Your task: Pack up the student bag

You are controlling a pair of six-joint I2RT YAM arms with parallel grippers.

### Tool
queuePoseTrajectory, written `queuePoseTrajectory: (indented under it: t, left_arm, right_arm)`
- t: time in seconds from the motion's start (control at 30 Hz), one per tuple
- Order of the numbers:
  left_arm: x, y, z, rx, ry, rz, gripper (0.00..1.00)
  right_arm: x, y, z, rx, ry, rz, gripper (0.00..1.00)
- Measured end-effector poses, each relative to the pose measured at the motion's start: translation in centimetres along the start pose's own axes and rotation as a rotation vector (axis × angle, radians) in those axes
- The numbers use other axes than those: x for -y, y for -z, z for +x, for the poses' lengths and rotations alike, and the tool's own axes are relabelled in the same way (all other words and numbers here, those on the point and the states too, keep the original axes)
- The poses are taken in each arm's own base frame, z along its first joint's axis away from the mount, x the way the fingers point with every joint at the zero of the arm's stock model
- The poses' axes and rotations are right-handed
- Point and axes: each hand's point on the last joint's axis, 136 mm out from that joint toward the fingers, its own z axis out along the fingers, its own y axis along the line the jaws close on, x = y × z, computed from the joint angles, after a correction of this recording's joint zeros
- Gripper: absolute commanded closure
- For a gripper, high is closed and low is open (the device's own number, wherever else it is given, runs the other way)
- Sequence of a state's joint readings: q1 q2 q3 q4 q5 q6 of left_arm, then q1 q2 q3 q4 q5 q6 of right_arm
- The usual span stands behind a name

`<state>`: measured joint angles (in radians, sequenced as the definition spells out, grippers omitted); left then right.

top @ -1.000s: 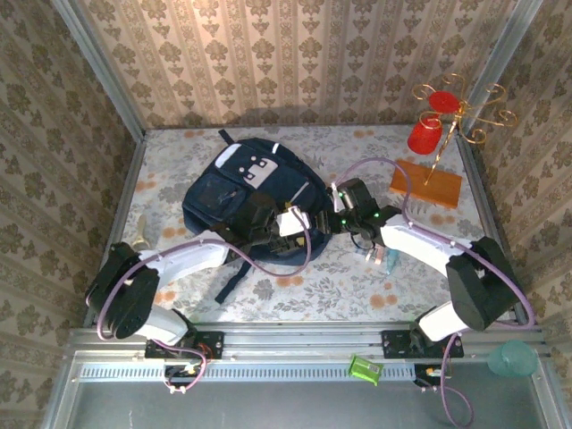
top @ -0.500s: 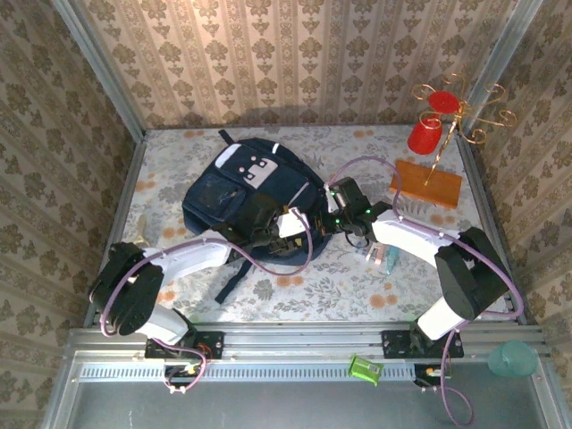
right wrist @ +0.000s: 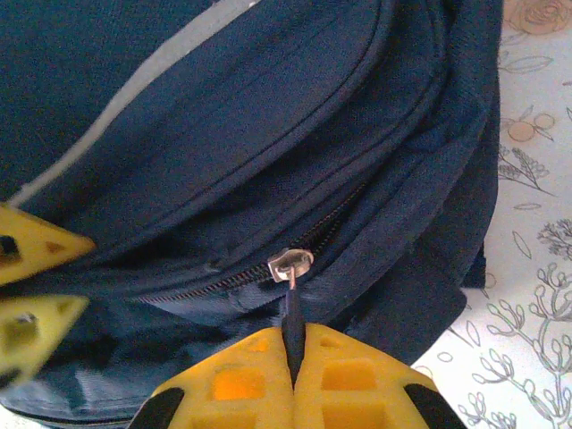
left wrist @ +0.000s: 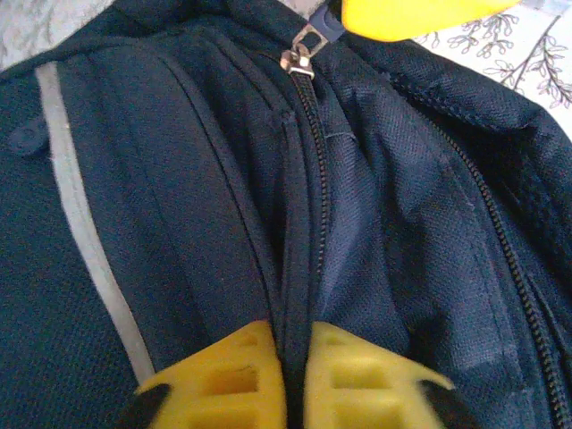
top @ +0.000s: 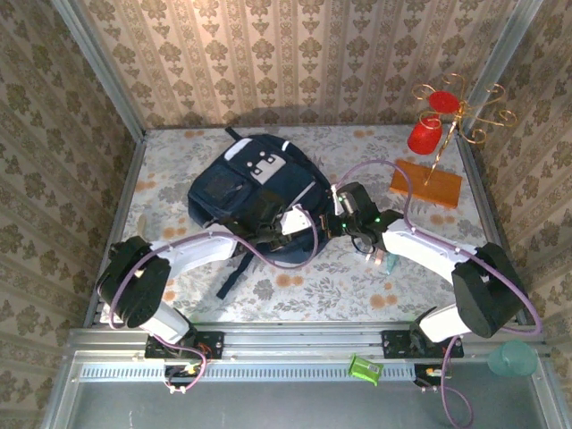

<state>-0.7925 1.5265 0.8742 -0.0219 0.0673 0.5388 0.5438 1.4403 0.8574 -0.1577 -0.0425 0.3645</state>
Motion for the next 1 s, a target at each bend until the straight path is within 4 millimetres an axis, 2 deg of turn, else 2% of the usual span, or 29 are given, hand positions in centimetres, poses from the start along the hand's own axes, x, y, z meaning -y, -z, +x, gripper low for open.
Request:
queuePoseTrajectory:
  t: [0.23, 0.6, 0.8, 1.0]
  left_arm:
    - [-0.9, 3.2, 0.4, 0.116, 0.031, -0.005, 1.0]
    - [-1.3, 7.4, 1.9, 0.243, 0.041, -0.003, 1.0]
    - [-0.7, 8.3, 2.5, 0.308, -0.004, 0.025, 1.0]
    - [-0.8, 8.8, 3.0, 0.333, -0.018, 0.021, 0.99]
  right_arm:
    - [0.0, 1.4, -1.3, 0.069, 0.035, 0.04, 1.0]
    - [1.0, 2.1, -2.8, 0.11, 0.031, 0.11, 1.0]
    - [2.4, 0.0, -4.0, 0.089, -0.011, 0.114, 1.0]
    - [2.3, -1.7, -5.1, 0.088, -0.036, 0.03, 1.0]
